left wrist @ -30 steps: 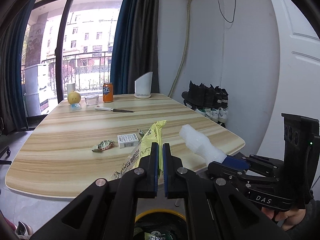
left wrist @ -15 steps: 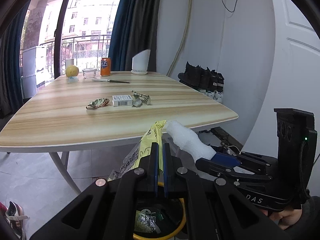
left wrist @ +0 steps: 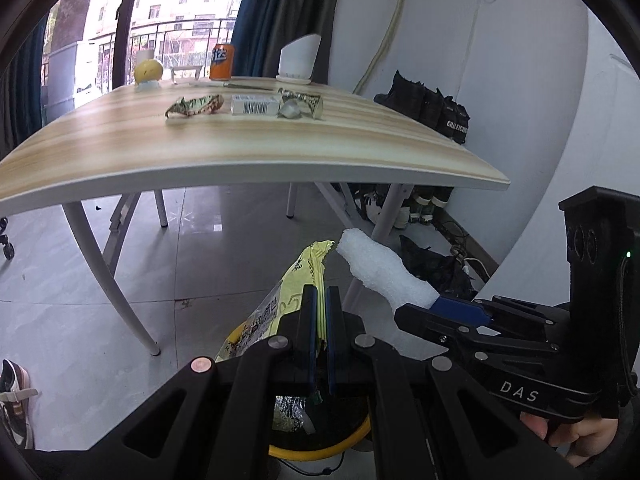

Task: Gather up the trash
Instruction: 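Carry the wrapper and foam block down over the yellow-rimmed bin with both tools, then open both grippers to drop the wrapper and foam block into the bin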

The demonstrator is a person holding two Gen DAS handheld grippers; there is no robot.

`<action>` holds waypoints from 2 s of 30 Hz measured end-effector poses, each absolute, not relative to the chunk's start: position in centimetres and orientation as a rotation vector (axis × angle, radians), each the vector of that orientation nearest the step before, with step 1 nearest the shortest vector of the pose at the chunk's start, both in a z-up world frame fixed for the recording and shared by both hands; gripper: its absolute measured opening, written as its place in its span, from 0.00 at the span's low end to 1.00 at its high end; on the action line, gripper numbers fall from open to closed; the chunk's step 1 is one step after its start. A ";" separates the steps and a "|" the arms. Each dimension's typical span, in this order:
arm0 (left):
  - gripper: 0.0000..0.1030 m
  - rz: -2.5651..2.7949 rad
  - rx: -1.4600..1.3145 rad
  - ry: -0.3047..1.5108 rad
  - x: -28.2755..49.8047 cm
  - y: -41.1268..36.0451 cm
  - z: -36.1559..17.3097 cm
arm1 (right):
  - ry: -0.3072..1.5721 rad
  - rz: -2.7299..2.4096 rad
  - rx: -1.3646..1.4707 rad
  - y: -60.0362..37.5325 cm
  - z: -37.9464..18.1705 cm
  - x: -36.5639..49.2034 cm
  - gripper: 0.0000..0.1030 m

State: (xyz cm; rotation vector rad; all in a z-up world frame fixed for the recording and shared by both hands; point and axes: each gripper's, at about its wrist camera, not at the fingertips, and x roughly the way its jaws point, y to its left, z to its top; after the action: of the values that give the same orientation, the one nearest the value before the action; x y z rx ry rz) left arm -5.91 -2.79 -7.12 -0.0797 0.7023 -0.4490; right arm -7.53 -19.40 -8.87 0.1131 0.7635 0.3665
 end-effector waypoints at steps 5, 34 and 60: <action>0.00 -0.442 -0.100 0.786 -4.5 -3.6 -9.7 | 0.869 0.320 0.127 -19.6 -11.8 -5.6 0.30; 0.00 -0.378 -0.147 1.109 -2.6 -4.4 -17.9 | 1.217 0.182 0.132 -19.2 -22.4 -3.1 0.30; 0.00 -0.467 -0.205 1.042 -2.2 -4.5 -17.0 | 1.195 0.194 0.162 -19.1 -22.1 -3.2 0.30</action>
State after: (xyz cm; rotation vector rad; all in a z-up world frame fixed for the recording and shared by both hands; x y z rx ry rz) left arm -2.15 -4.55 -17.05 -0.2055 1.0423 -0.4669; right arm -3.25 -19.10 -22.12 0.1622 1.1947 0.1939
